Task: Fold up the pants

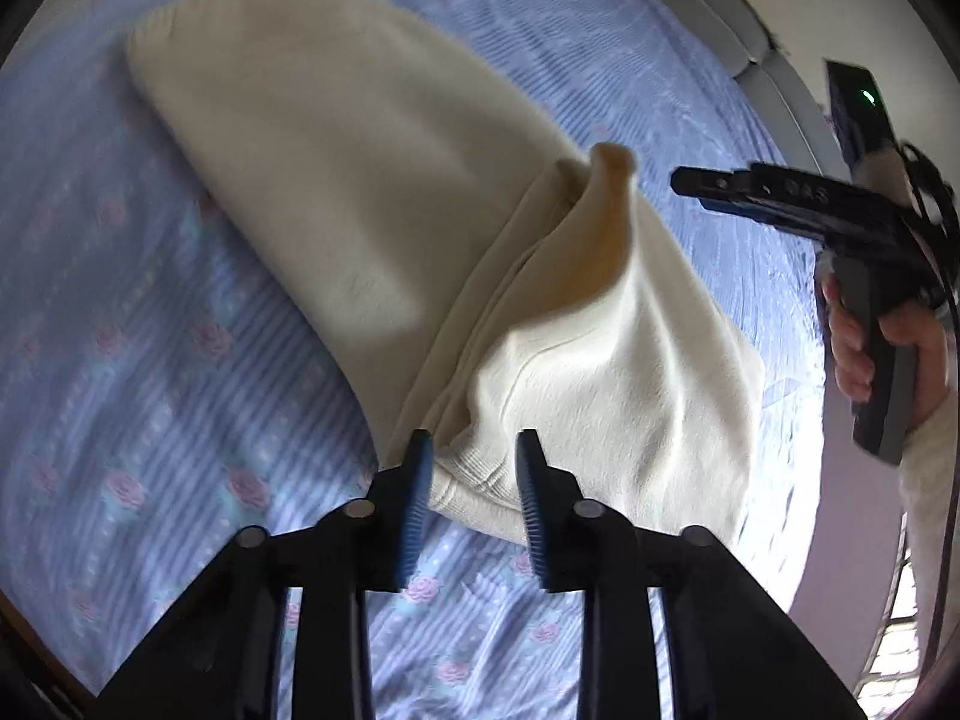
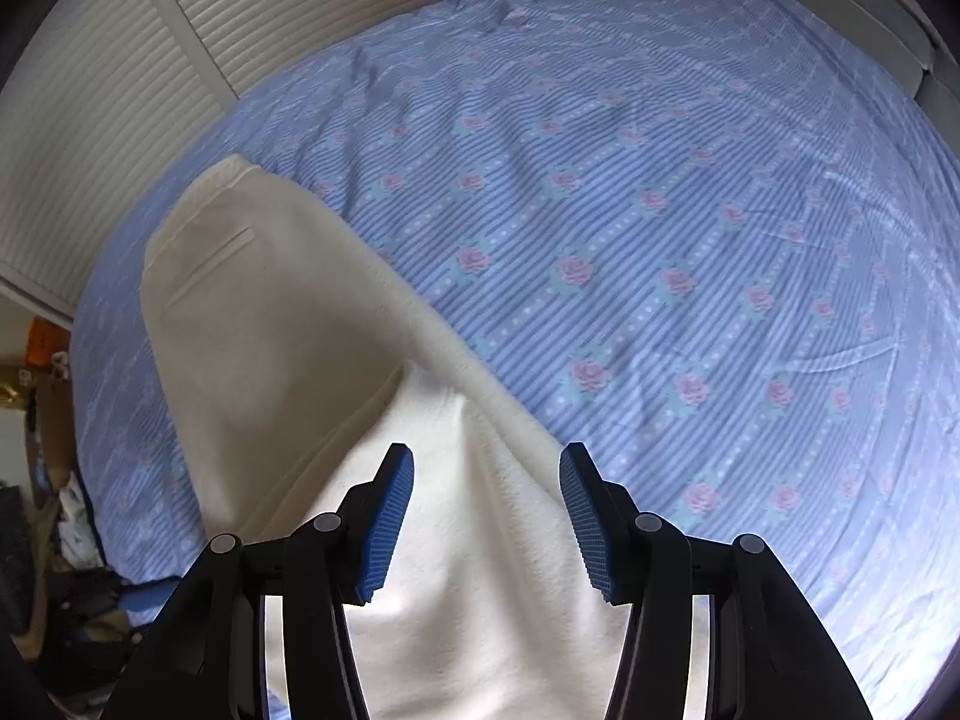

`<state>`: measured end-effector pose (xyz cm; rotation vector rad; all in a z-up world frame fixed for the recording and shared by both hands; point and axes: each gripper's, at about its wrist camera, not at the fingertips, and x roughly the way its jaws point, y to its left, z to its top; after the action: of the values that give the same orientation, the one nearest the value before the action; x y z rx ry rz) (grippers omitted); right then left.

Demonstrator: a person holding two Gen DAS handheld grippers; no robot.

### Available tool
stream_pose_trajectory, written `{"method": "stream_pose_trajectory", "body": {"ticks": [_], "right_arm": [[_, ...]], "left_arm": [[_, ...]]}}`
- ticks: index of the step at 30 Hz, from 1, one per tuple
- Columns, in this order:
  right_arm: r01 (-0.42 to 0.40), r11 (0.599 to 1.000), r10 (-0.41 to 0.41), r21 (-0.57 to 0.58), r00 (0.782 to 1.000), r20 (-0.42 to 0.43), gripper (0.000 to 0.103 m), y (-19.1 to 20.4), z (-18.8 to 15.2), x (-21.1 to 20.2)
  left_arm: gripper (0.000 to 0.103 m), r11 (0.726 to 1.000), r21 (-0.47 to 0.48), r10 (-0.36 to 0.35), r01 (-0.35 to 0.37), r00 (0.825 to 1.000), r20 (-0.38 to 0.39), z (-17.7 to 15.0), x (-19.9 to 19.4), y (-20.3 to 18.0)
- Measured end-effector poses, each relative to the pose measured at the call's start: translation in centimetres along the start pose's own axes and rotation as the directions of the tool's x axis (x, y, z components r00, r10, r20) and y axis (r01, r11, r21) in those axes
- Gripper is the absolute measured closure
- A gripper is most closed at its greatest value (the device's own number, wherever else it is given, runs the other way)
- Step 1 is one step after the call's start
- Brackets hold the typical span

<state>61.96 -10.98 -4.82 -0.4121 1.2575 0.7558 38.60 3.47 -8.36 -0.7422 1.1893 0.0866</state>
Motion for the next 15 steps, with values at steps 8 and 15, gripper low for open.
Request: {"method": "stream_pose_trajectory", "body": {"ticks": [8, 15], "right_arm": [[-0.012, 1.000, 0.012, 0.022, 1.000, -0.005, 0.050, -0.7, -1.0, 0.2], [-0.031, 0.999, 0.031, -0.038, 1.000, 0.006, 0.050, 0.4, -0.3, -0.3]], "left_arm": [[0.073, 0.999, -0.031, 0.038, -0.039, 0.998, -0.056, 0.6, 2.1, 0.7], [0.090, 1.000, 0.002, -0.016, 0.016, 1.000, 0.018, 0.0, -1.9, -0.3]]}}
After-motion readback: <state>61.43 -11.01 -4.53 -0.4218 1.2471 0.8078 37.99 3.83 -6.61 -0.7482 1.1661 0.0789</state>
